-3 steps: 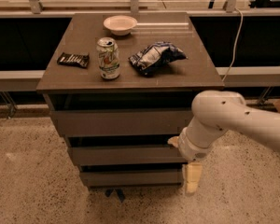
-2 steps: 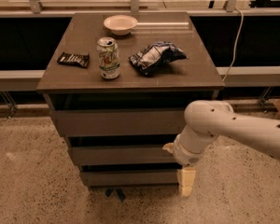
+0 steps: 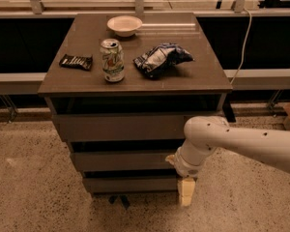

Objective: Open middle drawer

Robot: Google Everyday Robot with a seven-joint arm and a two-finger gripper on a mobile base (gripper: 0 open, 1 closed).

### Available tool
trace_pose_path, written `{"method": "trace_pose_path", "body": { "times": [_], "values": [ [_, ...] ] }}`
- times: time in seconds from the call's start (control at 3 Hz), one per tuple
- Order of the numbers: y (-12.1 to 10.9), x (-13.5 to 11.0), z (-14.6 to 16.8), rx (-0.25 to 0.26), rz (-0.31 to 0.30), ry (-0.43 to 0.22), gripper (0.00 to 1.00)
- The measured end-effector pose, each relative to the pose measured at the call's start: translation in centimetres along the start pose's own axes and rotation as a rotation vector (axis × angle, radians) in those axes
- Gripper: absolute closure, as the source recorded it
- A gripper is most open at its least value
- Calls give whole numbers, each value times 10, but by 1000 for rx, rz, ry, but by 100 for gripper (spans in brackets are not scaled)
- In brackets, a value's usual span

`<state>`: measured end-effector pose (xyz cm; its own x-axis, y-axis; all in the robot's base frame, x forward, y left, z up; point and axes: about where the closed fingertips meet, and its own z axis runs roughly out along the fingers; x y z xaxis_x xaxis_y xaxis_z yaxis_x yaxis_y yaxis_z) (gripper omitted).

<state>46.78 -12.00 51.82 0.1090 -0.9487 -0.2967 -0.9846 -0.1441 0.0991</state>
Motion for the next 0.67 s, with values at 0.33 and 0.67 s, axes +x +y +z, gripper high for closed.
{"method": "trace_pose_path", "body": {
  "times": [0.33,0.67],
  "values": [
    [-11,13,18,20,15,20,0],
    [-30,37,46,94,25,55,0]
  ]
}}
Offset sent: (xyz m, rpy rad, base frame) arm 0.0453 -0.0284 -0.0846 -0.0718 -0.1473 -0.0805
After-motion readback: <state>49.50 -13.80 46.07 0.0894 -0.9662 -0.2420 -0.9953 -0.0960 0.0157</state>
